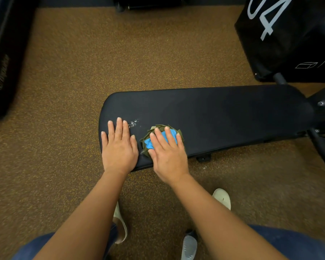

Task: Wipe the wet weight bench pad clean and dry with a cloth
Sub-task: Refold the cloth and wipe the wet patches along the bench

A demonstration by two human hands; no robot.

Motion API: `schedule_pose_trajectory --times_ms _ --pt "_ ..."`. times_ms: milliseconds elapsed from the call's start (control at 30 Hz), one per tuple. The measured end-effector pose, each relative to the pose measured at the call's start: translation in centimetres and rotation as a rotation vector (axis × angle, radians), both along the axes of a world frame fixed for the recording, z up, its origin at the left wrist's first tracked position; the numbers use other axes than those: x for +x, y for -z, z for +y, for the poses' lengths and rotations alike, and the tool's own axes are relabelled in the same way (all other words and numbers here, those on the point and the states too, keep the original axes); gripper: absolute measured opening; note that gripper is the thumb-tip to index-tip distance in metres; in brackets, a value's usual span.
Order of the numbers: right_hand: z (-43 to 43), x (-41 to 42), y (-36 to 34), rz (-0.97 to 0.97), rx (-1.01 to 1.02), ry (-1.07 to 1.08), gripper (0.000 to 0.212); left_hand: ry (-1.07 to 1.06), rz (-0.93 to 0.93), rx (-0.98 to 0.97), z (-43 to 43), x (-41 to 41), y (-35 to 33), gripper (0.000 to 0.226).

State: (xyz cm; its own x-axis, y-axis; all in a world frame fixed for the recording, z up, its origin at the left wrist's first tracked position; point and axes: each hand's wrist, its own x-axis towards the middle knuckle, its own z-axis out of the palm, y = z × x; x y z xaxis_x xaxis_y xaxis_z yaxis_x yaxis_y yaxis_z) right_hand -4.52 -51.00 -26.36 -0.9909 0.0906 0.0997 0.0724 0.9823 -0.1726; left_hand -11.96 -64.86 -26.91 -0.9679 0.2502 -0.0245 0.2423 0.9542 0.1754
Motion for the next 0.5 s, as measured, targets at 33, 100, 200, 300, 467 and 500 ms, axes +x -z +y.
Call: schedule_pose_trajectory --times_ms 33,100,200,300,467,500 --pt "-0.9 0.0 0.0 -0.008 -0.007 0.037 0.052 0.001 -0.003 0.004 0.0 0.0 0.0 0.057" --pt "-1.0 0.5 0.3 0.004 -0.009 -0.040 0.051 0.007 -0.010 0.008 -0.2 0.0 -0.1 0.057" --pt "2.6 1.6 1.0 0.058 0.046 -0.301 0.048 0.016 -0.019 0.012 -0.4 -0.1 -0.2 0.057" --pt "4.2 0.9 1.1 0.075 0.046 -0.160 0.048 0.015 -0.024 0.015 -0.4 -0.1 -0.2 0.057" --pt "0.1 0.2 0.9 0.085 0.003 -0.061 0.047 0.015 -0.018 0.009 -0.3 0.0 -0.2 0.057" --pt "0.3 0.8 1.1 0.096 0.004 -0.175 0.046 0.017 -0.016 0.007 -0.3 0.0 -0.2 0.057"
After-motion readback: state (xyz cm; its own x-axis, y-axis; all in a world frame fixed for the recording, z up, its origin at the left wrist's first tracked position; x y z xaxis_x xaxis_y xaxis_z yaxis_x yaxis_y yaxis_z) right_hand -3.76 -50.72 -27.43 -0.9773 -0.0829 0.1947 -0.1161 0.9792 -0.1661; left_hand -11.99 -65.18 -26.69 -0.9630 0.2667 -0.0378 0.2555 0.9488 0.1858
